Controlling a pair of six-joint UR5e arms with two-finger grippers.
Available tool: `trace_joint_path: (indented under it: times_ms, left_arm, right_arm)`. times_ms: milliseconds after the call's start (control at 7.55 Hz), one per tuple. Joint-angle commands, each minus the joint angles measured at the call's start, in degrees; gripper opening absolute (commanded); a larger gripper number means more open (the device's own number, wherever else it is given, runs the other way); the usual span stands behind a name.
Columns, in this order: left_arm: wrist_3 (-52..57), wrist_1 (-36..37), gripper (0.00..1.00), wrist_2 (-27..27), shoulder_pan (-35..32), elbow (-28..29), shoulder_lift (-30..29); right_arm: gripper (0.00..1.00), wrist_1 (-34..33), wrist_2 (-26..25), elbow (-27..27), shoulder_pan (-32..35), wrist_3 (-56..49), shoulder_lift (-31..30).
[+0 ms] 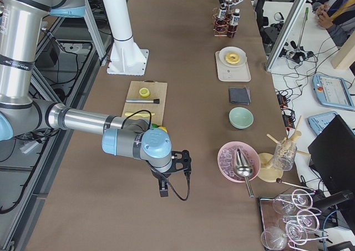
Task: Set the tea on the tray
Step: 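Reach the left gripper into the copper rack and grasp the nearest tea bottle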
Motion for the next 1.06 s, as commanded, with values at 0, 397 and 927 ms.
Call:
trace_joint_path:
  times_ms: [0, 397, 927]
  left_arm:
    - [-0.3, 0.1, 0.69, -0.1, 0.0, 0.2, 0.0]
    - [-2.1, 0.1, 0.51, 0.0, 1.0, 0.5, -0.2]
    - [-1.4, 0.4, 0.0, -0.4, 0.4, -0.4, -0.3]
  right_arm:
    - [1.0, 0.0, 0.0, 0.1, 0.0, 0.0, 0.0]
    - [1.0, 0.0, 0.0, 0.3, 0.0, 0.0, 0.0]
    - [1.0, -0.1, 0.0, 0.2, 0.0, 0.0, -0.1]
